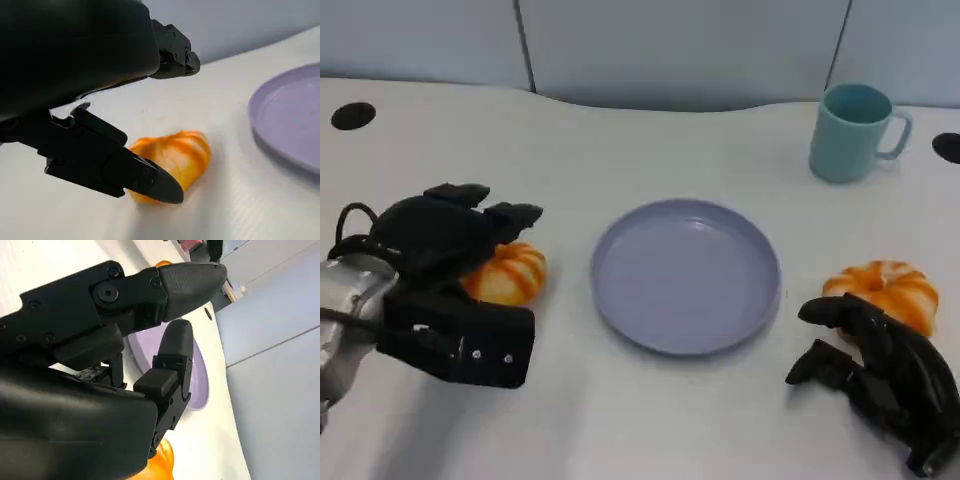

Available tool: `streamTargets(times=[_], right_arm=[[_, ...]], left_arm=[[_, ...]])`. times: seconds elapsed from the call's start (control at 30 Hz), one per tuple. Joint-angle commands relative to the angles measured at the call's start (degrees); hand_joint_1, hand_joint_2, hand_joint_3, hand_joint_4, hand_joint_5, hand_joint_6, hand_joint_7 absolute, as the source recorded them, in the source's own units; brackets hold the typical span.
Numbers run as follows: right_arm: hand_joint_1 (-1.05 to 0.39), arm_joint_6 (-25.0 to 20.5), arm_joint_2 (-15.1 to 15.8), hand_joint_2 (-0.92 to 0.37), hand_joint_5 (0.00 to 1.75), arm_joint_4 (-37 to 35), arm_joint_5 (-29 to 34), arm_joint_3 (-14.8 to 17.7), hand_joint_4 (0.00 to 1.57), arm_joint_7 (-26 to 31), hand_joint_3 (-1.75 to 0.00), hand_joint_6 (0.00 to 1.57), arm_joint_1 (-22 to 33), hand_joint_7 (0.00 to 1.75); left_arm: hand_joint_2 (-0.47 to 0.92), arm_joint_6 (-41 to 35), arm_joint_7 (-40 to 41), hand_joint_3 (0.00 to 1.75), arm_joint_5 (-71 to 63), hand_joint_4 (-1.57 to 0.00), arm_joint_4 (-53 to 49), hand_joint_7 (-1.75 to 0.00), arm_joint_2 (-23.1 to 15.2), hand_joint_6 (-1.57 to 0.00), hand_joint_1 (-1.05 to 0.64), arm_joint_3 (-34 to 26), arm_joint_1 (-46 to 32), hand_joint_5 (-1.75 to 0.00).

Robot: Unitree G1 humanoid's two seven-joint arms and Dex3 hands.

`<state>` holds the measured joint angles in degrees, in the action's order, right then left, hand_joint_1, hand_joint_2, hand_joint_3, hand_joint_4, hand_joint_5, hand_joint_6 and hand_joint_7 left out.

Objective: Grasp the bread from the table and place it into the plate.

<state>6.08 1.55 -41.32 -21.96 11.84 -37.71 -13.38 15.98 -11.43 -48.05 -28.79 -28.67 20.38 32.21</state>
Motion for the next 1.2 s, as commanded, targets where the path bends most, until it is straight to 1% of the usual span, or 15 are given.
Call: streamTargets(times=[0.03, 0.23, 0.43, 0.6, 0.73, 0.9, 1.0, 1.2], right_arm=[[-0.44, -0.94, 0.29, -0.92, 1.41, -0.47, 0.49, -0.21, 0.62, 0.17, -0.26, 0.63, 1.6, 0.99], [-0.44, -1.99, 0.34, -0.92, 1.41, 0.15, -0.1, 0.13, 0.62, 0.0, -0.25, 0.63, 1.97, 0.99], [-0.44, -2.48, 0.46, -0.92, 1.42, 0.85, -0.15, 0.29, 0.64, 0.13, -0.24, 0.65, 2.36, 0.98], [-0.46, -3.29, 0.71, -0.92, 1.41, 1.12, 0.02, 0.32, 0.65, 0.66, -0.22, 0.67, 2.28, 0.98], [-0.45, -3.06, 0.74, -0.92, 1.4, 1.05, -0.2, 0.58, 0.65, 0.14, -0.22, 0.67, 2.35, 0.97], [-0.47, -4.48, 0.93, -0.92, 1.39, 2.01, -0.45, 0.71, 0.67, 0.3, -0.2, 0.68, 2.72, 0.97], [-0.46, -4.54, 0.96, -0.92, 1.38, 2.87, -0.22, 0.64, 0.67, 0.45, -0.21, 0.68, 3.26, 0.97], [-0.44, -4.46, 1.0, -0.92, 1.4, 4.46, -0.15, 0.51, 0.65, 0.35, -0.23, 0.67, 4.49, 0.97]], left_arm=[[0.79, -1.1, 1.43, 0.0, -1.34, -0.05, -9.27, -0.02, 1.44, -0.16, -0.62, 3.65, 5.81, -0.03], [0.8, -5.49, 1.18, 0.0, -1.67, -0.02, -21.07, 0.0, 5.29, -0.12, -0.6, 7.82, 12.64, -0.02], [0.77, -5.88, 5.37, 0.0, -1.77, -0.02, -32.78, -0.01, 9.3, -0.14, -0.57, 11.21, 18.06, -0.02], [0.77, -6.14, 8.72, 0.0, -1.62, 0.0, -40.28, -0.01, 12.64, -0.14, -0.6, 13.44, 21.12, -0.01], [0.77, -6.23, 8.92, 0.0, -0.84, -0.01, -43.57, -0.01, 14.41, -0.15, -0.58, 14.26, 22.34, 0.0], [0.78, -7.71, 6.46, 0.01, 0.54, 0.0, -46.61, -0.01, 16.52, -0.15, -0.55, 14.45, 23.15, 0.0], [0.79, -8.58, 5.4, 0.01, 0.9, 0.0, -47.5, -0.01, 17.24, -0.15, -0.54, 14.55, 23.3, 0.0], [0.8, -10.39, 4.39, 0.01, 0.83, 0.0, -48.36, 0.0, 18.15, -0.14, -0.59, 15.18, 23.26, 0.0]])
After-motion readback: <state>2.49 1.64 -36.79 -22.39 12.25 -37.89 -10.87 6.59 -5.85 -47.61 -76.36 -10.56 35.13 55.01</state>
